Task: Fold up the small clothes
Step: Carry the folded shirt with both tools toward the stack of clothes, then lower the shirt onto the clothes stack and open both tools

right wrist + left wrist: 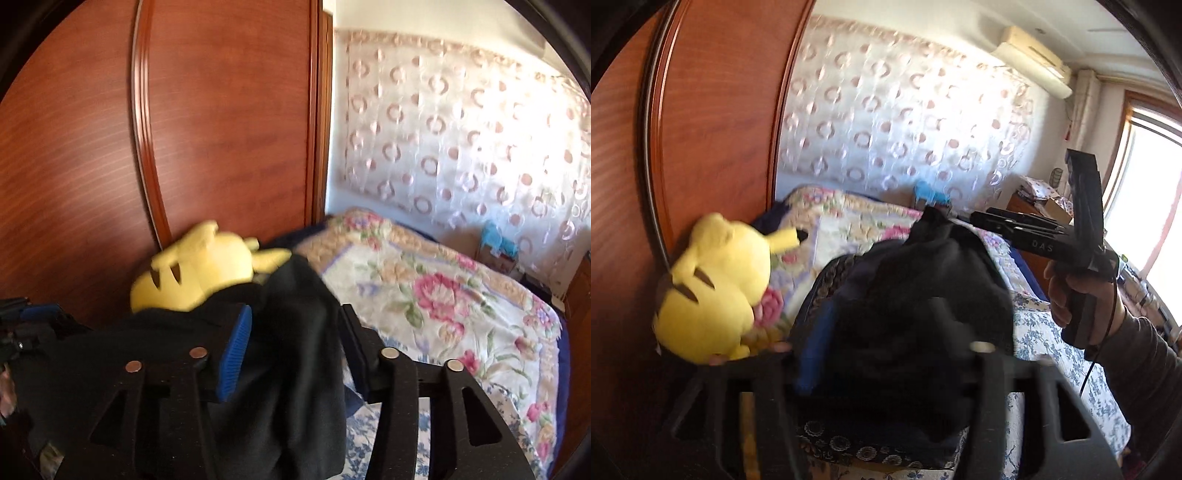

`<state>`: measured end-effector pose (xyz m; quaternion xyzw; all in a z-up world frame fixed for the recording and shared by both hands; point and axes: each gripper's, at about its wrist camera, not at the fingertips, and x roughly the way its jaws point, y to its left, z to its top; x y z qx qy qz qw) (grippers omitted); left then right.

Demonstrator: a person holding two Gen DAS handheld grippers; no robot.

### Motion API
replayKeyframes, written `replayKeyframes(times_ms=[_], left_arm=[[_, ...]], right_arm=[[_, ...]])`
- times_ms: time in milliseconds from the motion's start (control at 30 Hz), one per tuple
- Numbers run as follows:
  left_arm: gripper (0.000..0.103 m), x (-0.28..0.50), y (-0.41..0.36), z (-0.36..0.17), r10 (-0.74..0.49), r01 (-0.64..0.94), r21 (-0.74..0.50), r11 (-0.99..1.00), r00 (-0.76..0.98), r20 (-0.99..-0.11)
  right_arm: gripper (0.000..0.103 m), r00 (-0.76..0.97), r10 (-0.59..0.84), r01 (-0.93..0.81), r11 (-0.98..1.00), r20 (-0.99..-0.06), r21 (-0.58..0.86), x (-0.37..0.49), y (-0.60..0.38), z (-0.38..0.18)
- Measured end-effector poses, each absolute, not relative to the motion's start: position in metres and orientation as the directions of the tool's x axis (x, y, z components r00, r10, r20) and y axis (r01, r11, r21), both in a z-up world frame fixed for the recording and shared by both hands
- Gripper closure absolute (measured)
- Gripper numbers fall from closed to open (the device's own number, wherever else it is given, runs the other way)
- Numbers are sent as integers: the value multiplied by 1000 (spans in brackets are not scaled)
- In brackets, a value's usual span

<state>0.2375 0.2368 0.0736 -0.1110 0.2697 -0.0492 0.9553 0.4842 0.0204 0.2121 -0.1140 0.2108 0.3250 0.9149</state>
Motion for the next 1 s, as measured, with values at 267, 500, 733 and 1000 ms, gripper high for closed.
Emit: replayKeyframes(times_ms=[267, 500, 733, 1000], left_arm=[[25, 218, 208, 77, -119, 58, -134, 989, 858, -500], [24, 195, 174, 82, -139, 103, -102, 989, 868, -477], [24, 168, 130, 88, -133, 113, -72, 991, 889, -437], [24, 138, 71, 89, -134, 136, -24, 990, 895, -426]], right_arm=[[44, 700, 580, -658, 751, -416, -59, 435, -2, 201], [44, 729, 560, -620, 784, -393, -33, 362, -59, 186], [44, 782, 504, -551, 834, -366, -26, 287, -110, 176], [35, 857, 410, -432, 902, -313, -3, 188, -174, 164]])
